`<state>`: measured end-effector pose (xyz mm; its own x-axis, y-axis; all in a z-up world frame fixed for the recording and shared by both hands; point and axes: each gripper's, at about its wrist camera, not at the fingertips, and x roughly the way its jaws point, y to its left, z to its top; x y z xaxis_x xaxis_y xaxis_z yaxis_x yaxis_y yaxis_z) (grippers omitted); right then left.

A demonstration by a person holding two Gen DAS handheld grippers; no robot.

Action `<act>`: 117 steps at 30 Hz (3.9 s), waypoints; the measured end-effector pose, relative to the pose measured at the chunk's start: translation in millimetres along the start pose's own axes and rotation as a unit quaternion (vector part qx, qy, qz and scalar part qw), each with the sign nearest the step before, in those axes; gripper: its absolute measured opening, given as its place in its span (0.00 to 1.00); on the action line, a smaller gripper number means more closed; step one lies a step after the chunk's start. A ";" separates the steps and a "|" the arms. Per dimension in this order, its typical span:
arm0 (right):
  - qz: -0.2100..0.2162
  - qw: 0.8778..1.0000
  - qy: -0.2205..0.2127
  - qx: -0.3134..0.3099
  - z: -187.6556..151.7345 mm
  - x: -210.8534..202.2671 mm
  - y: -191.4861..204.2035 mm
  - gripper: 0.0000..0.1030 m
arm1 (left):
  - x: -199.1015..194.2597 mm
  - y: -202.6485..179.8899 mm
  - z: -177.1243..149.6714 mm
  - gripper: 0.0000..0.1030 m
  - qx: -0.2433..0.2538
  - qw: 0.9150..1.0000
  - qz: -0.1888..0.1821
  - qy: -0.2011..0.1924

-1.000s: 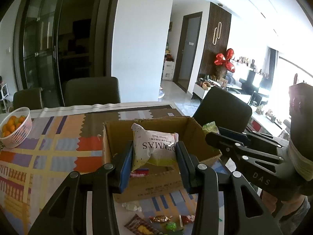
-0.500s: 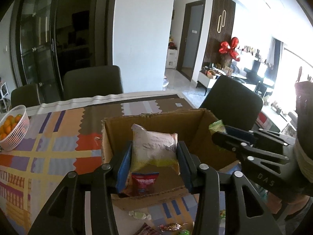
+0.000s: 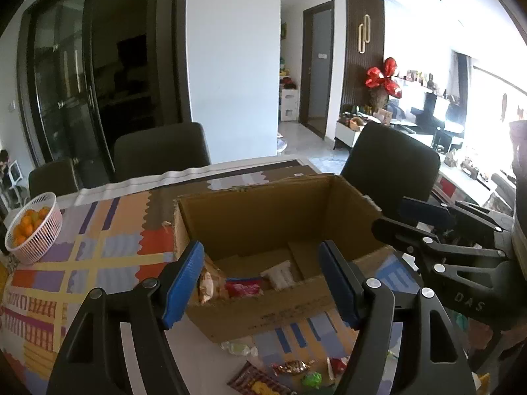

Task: Organize snacks
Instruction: 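Lower both snacks into the cardboard box and open both grippers, then move both tools back toward the red candy and green lollipop, then grasp the red candy with left gripper while right grasps green lollipop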

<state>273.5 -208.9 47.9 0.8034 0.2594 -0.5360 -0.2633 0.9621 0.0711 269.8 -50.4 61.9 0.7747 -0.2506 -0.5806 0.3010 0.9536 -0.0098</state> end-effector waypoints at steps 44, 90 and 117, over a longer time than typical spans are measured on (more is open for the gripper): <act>-0.027 0.990 0.141 0.013 -138.4 -17.9 -14.3 0.44 | 26.3 -91.2 -107.7 0.69 0.201 0.965 -0.085 0.145; 0.017 0.975 0.216 0.058 -167.8 43.4 -30.7 0.25 | 104.1 -82.0 -129.5 0.22 0.091 0.954 -0.159 0.238; 0.016 0.994 0.099 0.050 -105.0 -29.3 -5.2 0.25 | -17.8 -29.7 -67.1 0.21 -0.003 0.988 -0.115 0.106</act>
<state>195.3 -230.3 -25.2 0.6716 0.2784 -0.6866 -0.2243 0.9596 0.1697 209.7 -63.0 17.8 0.5524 -0.4215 -0.7191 0.4518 0.8764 -0.1666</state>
